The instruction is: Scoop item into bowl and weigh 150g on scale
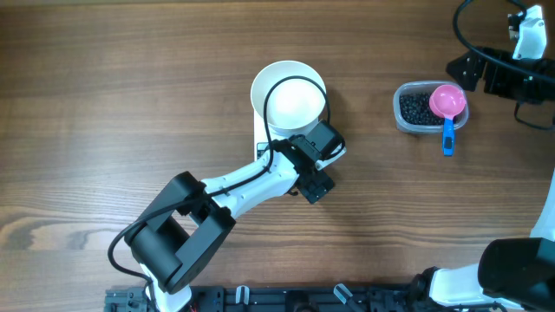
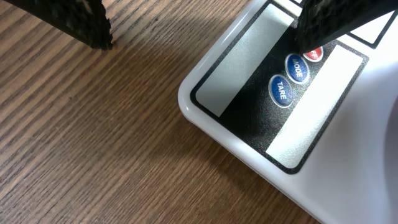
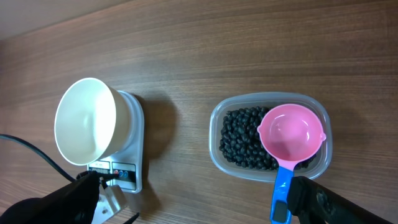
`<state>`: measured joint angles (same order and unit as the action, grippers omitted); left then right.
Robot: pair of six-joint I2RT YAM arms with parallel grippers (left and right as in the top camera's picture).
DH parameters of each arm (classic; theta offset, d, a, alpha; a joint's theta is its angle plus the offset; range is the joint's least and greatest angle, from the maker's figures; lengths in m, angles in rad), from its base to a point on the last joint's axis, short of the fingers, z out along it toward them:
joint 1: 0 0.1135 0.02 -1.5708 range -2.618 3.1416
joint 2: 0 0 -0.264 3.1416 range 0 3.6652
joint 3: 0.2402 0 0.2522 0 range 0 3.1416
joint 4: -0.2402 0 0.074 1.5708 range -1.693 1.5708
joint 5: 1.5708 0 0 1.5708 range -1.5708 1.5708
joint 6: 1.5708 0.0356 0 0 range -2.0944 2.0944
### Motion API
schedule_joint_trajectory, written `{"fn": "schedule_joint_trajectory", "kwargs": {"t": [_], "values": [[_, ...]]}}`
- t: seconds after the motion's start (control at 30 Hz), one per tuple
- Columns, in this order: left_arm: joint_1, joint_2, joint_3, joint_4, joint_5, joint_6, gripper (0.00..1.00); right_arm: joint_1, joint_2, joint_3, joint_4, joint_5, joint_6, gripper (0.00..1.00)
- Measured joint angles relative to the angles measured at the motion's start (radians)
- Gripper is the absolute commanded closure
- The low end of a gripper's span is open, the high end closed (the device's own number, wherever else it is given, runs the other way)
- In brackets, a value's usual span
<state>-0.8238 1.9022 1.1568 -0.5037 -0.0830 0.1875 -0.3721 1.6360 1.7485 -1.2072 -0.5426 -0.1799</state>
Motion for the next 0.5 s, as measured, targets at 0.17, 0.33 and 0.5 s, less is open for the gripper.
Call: {"fn": "schedule_joint_trajectory", "kwargs": {"t": [0.17,0.33,0.5], "values": [[0.000,0.003,-0.005,0.028,-0.015,-0.019,0.00,0.000,0.000,0.000,0.000,0.000,0.000,0.00],[0.000,0.003,-0.006,0.034,-0.023,-0.030,0.00,0.000,0.000,0.000,0.000,0.000,0.000,0.00],[0.000,0.003,-0.009,0.045,-0.028,-0.043,0.00,0.000,0.000,0.000,0.000,0.000,0.000,0.00]]}}
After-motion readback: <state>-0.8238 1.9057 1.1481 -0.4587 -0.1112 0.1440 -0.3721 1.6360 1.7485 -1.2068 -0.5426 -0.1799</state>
